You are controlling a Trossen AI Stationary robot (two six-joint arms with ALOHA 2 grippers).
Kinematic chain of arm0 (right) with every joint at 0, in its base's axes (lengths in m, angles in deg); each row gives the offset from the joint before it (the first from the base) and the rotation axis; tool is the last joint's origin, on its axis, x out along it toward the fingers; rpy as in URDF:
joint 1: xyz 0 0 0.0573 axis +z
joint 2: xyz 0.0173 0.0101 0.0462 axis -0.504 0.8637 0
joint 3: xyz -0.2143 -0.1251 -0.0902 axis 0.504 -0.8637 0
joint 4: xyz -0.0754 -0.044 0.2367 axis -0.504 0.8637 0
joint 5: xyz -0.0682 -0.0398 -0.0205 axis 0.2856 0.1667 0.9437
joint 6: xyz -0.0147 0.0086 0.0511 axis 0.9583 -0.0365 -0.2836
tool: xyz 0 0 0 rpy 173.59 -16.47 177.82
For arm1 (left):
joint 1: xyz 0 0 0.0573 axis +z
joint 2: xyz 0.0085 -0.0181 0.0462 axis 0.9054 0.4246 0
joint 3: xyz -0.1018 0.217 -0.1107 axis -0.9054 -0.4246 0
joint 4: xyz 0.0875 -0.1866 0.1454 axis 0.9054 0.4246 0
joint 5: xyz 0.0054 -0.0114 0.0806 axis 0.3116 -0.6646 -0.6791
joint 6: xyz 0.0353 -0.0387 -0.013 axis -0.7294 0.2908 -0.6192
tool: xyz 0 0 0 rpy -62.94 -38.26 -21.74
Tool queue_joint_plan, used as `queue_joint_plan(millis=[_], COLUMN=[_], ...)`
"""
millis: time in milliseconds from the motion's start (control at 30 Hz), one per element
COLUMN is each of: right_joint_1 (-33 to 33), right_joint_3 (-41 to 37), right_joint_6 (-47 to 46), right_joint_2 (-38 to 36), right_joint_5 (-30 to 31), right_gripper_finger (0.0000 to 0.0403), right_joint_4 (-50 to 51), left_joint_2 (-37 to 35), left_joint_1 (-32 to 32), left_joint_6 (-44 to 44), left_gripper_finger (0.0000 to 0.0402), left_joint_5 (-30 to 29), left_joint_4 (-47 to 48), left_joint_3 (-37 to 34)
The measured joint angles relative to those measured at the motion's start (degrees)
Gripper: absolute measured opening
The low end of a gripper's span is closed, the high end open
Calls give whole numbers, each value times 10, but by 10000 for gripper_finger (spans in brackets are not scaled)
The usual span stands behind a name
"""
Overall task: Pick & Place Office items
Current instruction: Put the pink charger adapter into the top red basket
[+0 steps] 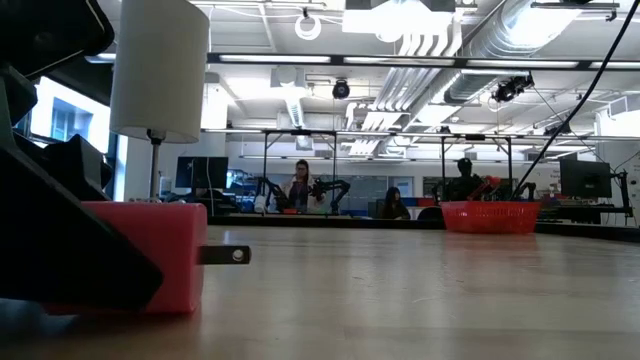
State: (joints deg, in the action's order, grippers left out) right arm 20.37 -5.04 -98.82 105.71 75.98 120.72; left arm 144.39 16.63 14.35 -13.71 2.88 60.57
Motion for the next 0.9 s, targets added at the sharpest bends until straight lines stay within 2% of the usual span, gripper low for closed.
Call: queue_joint_plan(millis=[133, 367, 900], right_joint_1=[0, 0, -2], right_joint_3=[0, -25, -32], right_joint_6=[0, 0, 0], right_joint_2=[0, 0, 20], right_joint_5=[0, -2, 0], right_gripper_finger=[217, 217, 217], right_joint_4=[-8, -95, -169], left_joint_2=[-1, -12, -111], left_joint_1=[2, 18, 51], left_joint_6=[-28, -106, -326], left_gripper_finger=[147, 146, 145], left_joint_5=[-2, -10, -39], left_joint_4=[-6, -5, -13], left_joint_3=[0, 8, 26])
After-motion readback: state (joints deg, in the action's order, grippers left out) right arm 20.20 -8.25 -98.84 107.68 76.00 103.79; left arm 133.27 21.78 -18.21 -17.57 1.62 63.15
